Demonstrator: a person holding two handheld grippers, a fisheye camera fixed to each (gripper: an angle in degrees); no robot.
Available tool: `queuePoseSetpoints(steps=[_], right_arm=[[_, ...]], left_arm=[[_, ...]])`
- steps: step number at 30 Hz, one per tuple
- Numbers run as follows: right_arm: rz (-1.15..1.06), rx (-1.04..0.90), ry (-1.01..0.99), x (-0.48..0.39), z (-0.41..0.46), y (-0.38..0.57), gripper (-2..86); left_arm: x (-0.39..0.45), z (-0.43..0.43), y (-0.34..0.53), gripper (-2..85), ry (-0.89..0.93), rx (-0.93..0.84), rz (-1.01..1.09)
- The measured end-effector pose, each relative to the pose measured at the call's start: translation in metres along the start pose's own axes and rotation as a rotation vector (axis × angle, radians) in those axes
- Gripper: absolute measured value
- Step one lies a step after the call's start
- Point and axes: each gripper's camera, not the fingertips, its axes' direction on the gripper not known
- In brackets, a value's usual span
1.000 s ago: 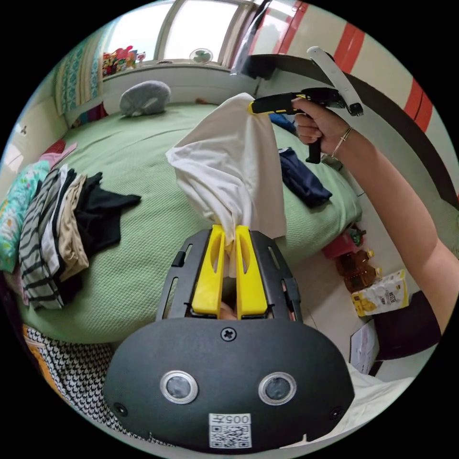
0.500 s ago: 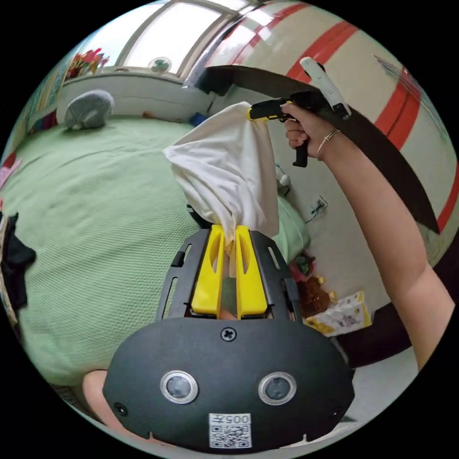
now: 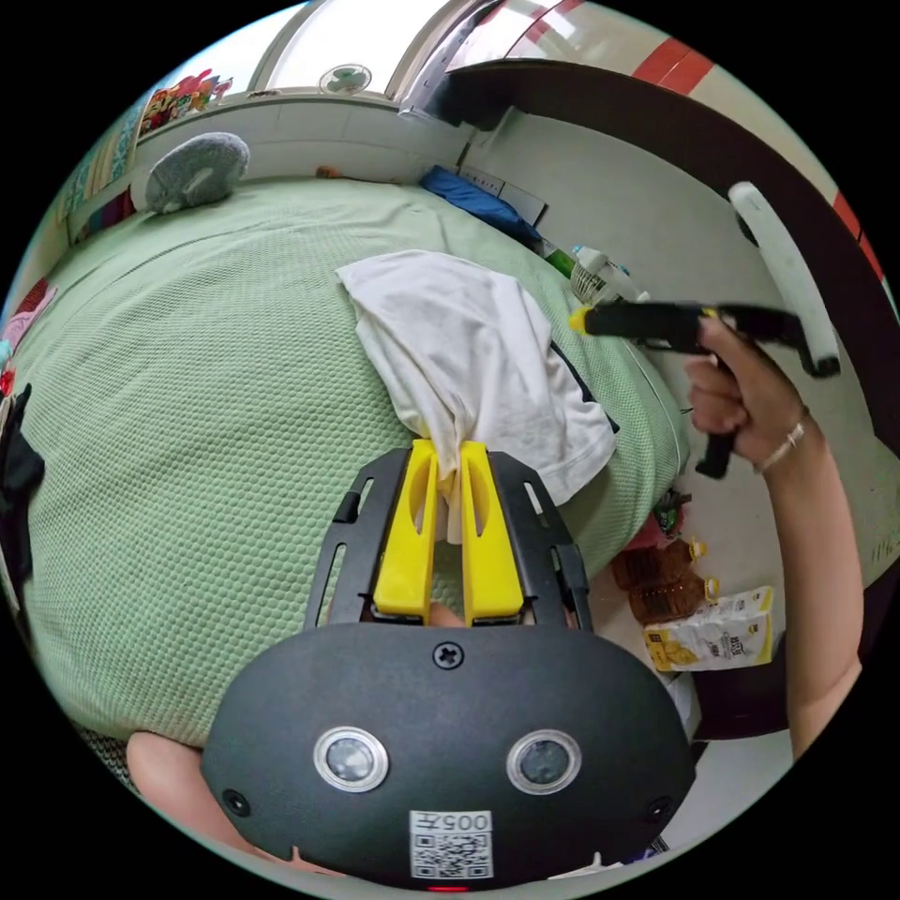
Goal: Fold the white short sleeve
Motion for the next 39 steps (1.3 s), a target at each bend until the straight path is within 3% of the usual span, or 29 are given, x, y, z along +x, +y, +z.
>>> queuePoseSetpoints(steps=[9, 13, 17, 24, 30, 34, 39], right_arm=[[0.098, -0.141, -0.030, 0.043, 0.054, 0.040, 10.3], [0.085, -0.147, -0.037, 0.040, 0.062, 0.043, 6.6], [0.005, -0.129, 0.007, 0.031, 0.041, 0.046, -0.1], [0.067, -0.025, 0.025, 0.069, -0.027, 0.060, -0.6], [0.151, -0.122, 0.078, 0.072, 0.051, 0.097, -0.3], [0.270, -0.078, 0.032, 0.076, 0.063, 0.112, 0.9], [0.230, -0.195, 0.054, 0.073, 0.039, 0.118, 2.0]], left_arm=[[0.010, 0.012, -0.015, 5.2, -0.013, -0.032, 0.013], [0.014, 0.014, -0.020, 5.2, -0.016, -0.044, 0.014], [0.016, 0.009, -0.030, 5.2, 0.022, -0.080, 0.026], [0.023, -0.018, -0.038, 5.3, 0.149, -0.048, 0.006], [0.014, 0.008, -0.001, 5.1, 0.151, -0.166, -0.048], [-0.001, -0.010, 0.010, 1.9, 0.168, -0.177, -0.068], [0.001, -0.054, -0.006, -0.4, 0.088, -0.049, 0.000]])
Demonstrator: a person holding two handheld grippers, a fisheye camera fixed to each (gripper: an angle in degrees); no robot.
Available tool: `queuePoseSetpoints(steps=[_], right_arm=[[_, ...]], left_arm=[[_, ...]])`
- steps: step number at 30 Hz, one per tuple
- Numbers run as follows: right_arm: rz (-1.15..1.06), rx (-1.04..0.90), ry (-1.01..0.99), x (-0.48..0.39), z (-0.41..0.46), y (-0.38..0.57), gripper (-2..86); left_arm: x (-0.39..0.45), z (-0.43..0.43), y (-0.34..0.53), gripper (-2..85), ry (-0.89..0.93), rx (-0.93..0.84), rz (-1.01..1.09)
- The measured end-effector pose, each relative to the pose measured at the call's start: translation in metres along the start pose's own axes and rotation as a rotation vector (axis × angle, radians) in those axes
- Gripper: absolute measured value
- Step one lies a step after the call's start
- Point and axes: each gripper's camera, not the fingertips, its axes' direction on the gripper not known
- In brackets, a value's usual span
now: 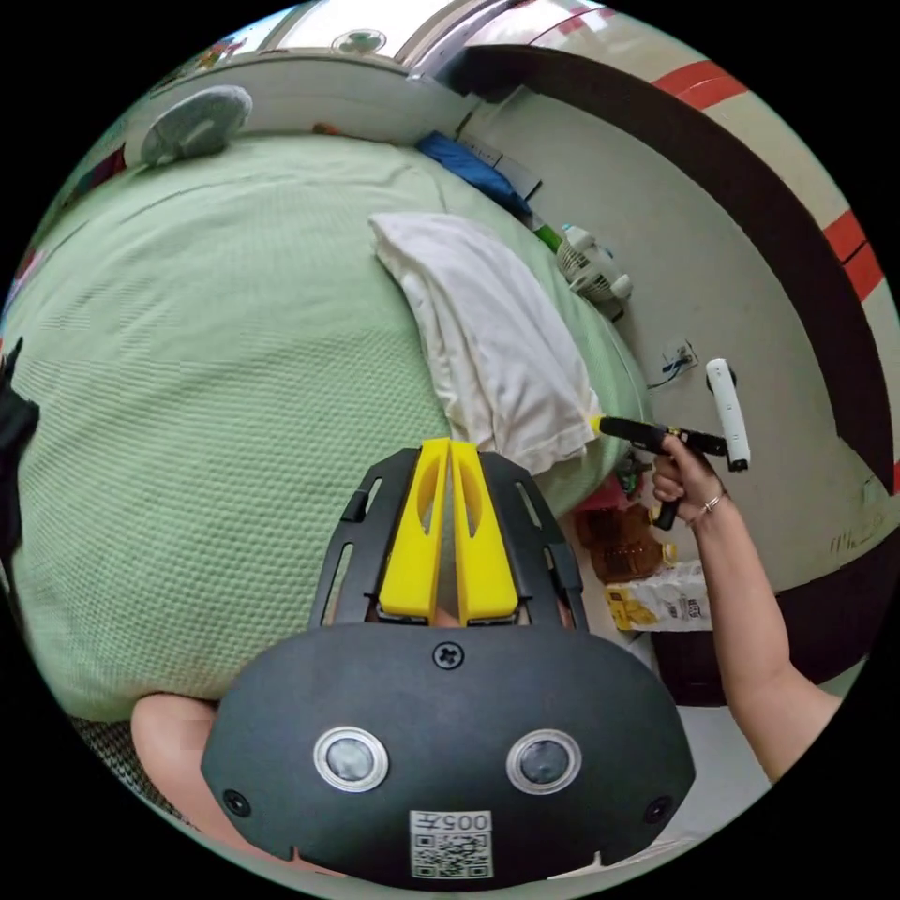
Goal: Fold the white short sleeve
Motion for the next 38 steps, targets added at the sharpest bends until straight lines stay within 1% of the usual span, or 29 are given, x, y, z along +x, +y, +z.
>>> queuePoseSetpoints(steps=[2, 3, 5, 7, 9, 11, 14, 16, 17, 19, 21, 22, 24, 27, 33, 36, 38], right_arm=[[-0.048, 0.035, 0.109, -0.020, -0.017, 0.009, 0.1], [-0.068, 0.077, 0.107, -0.035, -0.031, 0.014, -0.8], [-0.090, 0.120, 0.041, -0.059, -0.048, 0.020, -1.3], [-0.120, 0.152, -0.037, -0.086, -0.056, 0.024, -1.4], [-0.132, 0.122, -0.056, -0.120, -0.047, 0.027, -1.3], [-0.119, 0.083, -0.050, -0.137, -0.033, 0.029, -1.3], [-0.095, 0.052, -0.015, -0.148, -0.020, 0.040, -1.3], [-0.080, 0.027, -0.093, -0.149, -0.035, 0.053, -1.2], [-0.087, 0.061, -0.181, -0.153, -0.052, 0.068, -1.1], [-0.120, 0.111, -0.240, -0.171, -0.074, 0.091, -1.0], [-0.205, 0.147, -0.261, -0.214, -0.091, 0.113, -1.0], [-0.229, 0.147, -0.268, -0.227, -0.093, 0.117, -1.0], [-0.312, 0.152, -0.285, -0.281, -0.095, 0.130, -1.0], [-0.389, 0.144, -0.337, -0.344, -0.102, 0.150, -1.0], [-0.496, 0.183, -0.425, -0.431, -0.138, 0.207, -1.0], [-0.514, 0.187, -0.454, -0.455, -0.149, 0.231, -1.0], [-0.527, 0.193, -0.437, -0.464, -0.153, 0.241, -1.0]], left_arm=[[0.012, -0.005, -0.010, -0.6, -0.034, 0.013, 0.052], [0.021, -0.005, -0.015, -0.6, -0.032, 0.026, 0.091], [0.031, 0.003, -0.021, -0.6, -0.028, 0.011, 0.121], [0.037, 0.019, -0.026, -0.6, -0.076, -0.068, 0.126], [0.037, 0.032, -0.023, -0.7, -0.182, -0.115, 0.126], [0.037, 0.029, -0.019, -0.7, -0.191, -0.109, 0.158], [0.039, 0.000, -0.014, -0.7, -0.247, -0.138, 0.218], [0.035, -0.036, -0.006, -0.6, -0.301, -0.075, 0.287], [0.026, -0.064, 0.000, -0.6, -0.330, -0.039, 0.296], [0.000, -0.104, 0.012, -0.6, -0.331, -0.022, 0.251], [-0.043, -0.147, 0.035, -0.6, -0.362, -0.040, 0.137], [-0.055, -0.157, 0.042, -0.6, -0.389, -0.044, 0.099], [-0.099, -0.193, 0.077, -0.7, -0.468, -0.056, -0.056], [-0.136, -0.239, 0.123, -0.7, -0.500, -0.046, -0.189], [-0.167, -0.332, 0.190, -0.7, -0.528, 0.048, -0.304], [-0.180, -0.360, 0.211, -0.7, -0.547, 0.049, -0.332], [-0.189, -0.372, 0.220, -0.7, -0.559, 0.040, -0.357]])
